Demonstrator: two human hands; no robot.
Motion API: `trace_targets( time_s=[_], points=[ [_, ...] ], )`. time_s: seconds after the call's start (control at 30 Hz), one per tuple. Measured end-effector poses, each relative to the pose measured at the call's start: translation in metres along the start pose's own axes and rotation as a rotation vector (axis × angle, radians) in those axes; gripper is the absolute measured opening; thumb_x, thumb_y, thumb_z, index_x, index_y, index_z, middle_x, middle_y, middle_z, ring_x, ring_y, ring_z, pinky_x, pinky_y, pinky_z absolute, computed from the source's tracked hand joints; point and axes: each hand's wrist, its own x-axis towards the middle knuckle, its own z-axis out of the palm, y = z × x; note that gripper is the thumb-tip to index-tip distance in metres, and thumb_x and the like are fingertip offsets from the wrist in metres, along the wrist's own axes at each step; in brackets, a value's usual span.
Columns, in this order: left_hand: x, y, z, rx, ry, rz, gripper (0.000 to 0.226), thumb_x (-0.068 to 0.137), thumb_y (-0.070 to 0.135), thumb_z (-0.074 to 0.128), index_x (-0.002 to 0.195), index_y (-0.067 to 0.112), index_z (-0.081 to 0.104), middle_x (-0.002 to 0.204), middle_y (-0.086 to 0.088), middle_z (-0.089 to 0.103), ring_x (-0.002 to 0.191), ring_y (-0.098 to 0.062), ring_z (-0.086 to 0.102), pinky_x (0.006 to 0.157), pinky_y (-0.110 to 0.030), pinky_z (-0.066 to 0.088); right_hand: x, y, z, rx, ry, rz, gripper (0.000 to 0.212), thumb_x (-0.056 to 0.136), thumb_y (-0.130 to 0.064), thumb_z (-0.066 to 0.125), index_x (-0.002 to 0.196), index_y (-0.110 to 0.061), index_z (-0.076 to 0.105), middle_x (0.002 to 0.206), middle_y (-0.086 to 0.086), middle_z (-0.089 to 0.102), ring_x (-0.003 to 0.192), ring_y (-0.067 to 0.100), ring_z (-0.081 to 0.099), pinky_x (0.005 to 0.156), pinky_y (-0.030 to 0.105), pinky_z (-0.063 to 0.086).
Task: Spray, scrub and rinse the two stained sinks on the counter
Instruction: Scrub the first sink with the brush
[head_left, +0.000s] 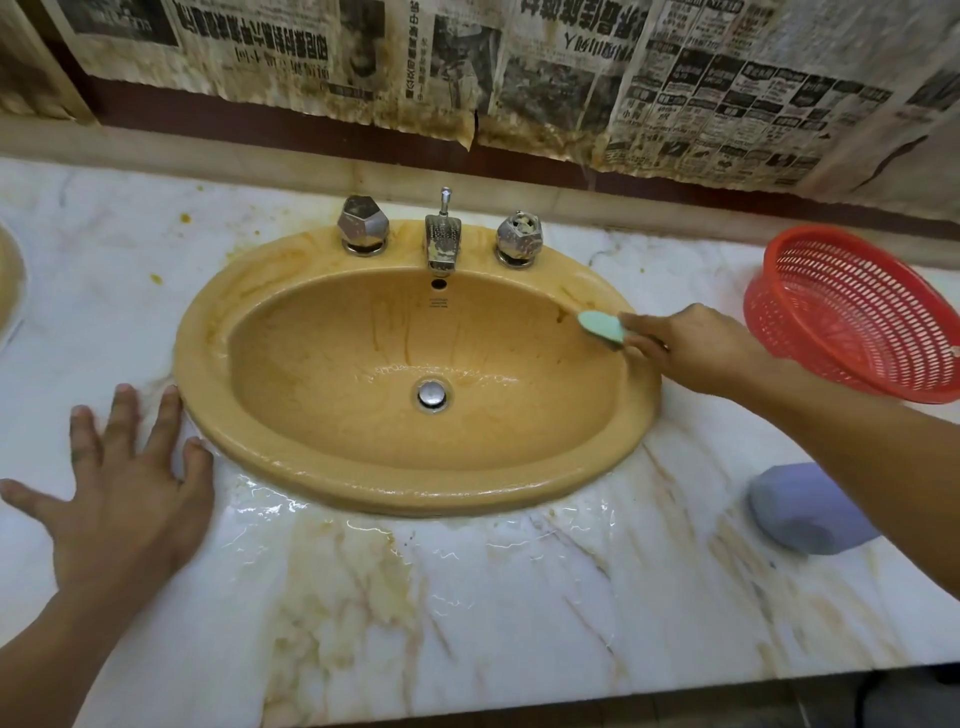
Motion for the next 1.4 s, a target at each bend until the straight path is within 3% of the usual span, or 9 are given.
trace_targets(
  time_s=[0.23, 0.4, 0.53, 0.67, 0.83, 1.0, 1.13, 1.23, 1.4],
  points=[
    [0.004, -0.005, 0.008, -0.103, 0.063, -0.034, 0.062, 0.096, 0.071, 0.007, 0.157, 0.059, 0.004, 0.171, 0.012, -0.002, 0.157, -0.031, 0.006, 0.116, -0.075, 0.019, 0.041, -0.036, -0.012, -0.195, -0.034, -0.052, 0.045, 0.108, -0.048, 0.03, 0.147, -0.033, 0.047, 0.091, 0.007, 0.055, 0.087, 0.03, 0.062, 0.065, 0.036, 0.044],
    [0.008, -0.009, 0.014, -0.103, 0.012, -0.001, 0.064, 0.097, 0.068, 0.006, 0.159, 0.055, 0.006, 0.171, 0.012, -0.003, 0.158, -0.031, 0.009, 0.113, -0.076, 0.025, 0.007, -0.001, 0.004, 0.234, 0.105, 0.135, 0.038, 0.105, -0.042, 0.047, 0.139, -0.033, 0.061, 0.113, 0.013, 0.072, 0.109, 0.036, 0.061, 0.084, 0.043, 0.052],
    [0.009, -0.009, 0.013, -0.114, 0.022, -0.022, 0.061, 0.096, 0.07, 0.007, 0.156, 0.062, 0.0, 0.171, 0.013, -0.004, 0.157, -0.032, 0.009, 0.115, -0.076, 0.022, 0.069, -0.014, -0.005, 0.445, 0.091, 0.272, 0.034, 0.105, -0.034, 0.049, 0.129, -0.023, 0.071, 0.133, 0.003, 0.068, 0.127, 0.027, 0.051, 0.101, 0.037, 0.042],
    [0.013, -0.015, 0.018, -0.123, 0.024, -0.013, 0.061, 0.096, 0.072, 0.005, 0.156, 0.061, 0.002, 0.169, 0.022, -0.013, 0.159, -0.026, 0.007, 0.115, -0.074, 0.024, 0.108, -0.036, -0.014, 0.53, 0.069, 0.315, 0.03, 0.104, -0.035, 0.048, 0.112, -0.025, 0.076, 0.12, 0.005, 0.068, 0.097, 0.019, 0.051, 0.081, 0.03, 0.043],
    [0.013, -0.011, 0.017, -0.129, 0.029, -0.007, 0.062, 0.095, 0.073, 0.004, 0.156, 0.061, -0.001, 0.17, 0.017, -0.009, 0.159, -0.025, 0.007, 0.115, -0.073, 0.025, 0.053, -0.006, -0.032, 0.497, -0.151, 0.383, 0.024, 0.102, -0.041, 0.056, 0.117, -0.032, 0.072, 0.093, 0.004, 0.062, 0.06, 0.022, 0.053, 0.043, 0.025, 0.041],
    [0.015, -0.015, 0.019, -0.14, 0.026, 0.007, 0.061, 0.095, 0.073, 0.005, 0.155, 0.062, 0.0, 0.17, 0.021, -0.012, 0.159, -0.023, 0.006, 0.116, -0.072, 0.025, 0.094, -0.022, -0.035, 0.367, -0.006, 0.367, 0.035, 0.105, -0.032, 0.048, 0.117, -0.014, 0.075, 0.117, 0.013, 0.068, 0.083, 0.027, 0.059, 0.06, 0.029, 0.046],
    [0.015, -0.014, 0.019, -0.121, 0.054, 0.017, 0.063, 0.095, 0.074, 0.005, 0.156, 0.061, 0.001, 0.165, 0.03, -0.018, 0.159, -0.021, 0.004, 0.116, -0.072, 0.025, 0.117, -0.013, -0.035, 0.429, -0.116, 0.528, 0.034, 0.1, -0.037, 0.059, 0.107, -0.005, 0.067, 0.086, 0.013, 0.062, 0.06, 0.025, 0.053, 0.049, 0.028, 0.044],
    [0.011, -0.01, 0.017, -0.116, 0.062, 0.01, 0.061, 0.095, 0.073, 0.005, 0.155, 0.063, -0.001, 0.169, 0.022, -0.011, 0.159, -0.023, 0.005, 0.116, -0.073, 0.025, 0.084, 0.023, -0.027, 0.621, -0.28, 0.614, 0.028, 0.098, -0.034, 0.063, 0.104, -0.007, 0.062, 0.065, 0.007, 0.044, 0.05, 0.019, 0.036, 0.045, 0.023, 0.031],
    [0.012, -0.013, 0.016, -0.086, 0.052, 0.017, 0.06, 0.094, 0.073, 0.0, 0.152, 0.064, -0.012, 0.171, 0.014, -0.008, 0.16, -0.024, -0.002, 0.117, -0.073, 0.021, 0.065, 0.042, -0.022, 0.734, -0.333, 0.631, 0.022, 0.099, -0.03, 0.063, 0.106, -0.009, 0.062, 0.059, 0.003, 0.036, 0.045, 0.015, 0.026, 0.043, 0.02, 0.021]
  ],
)
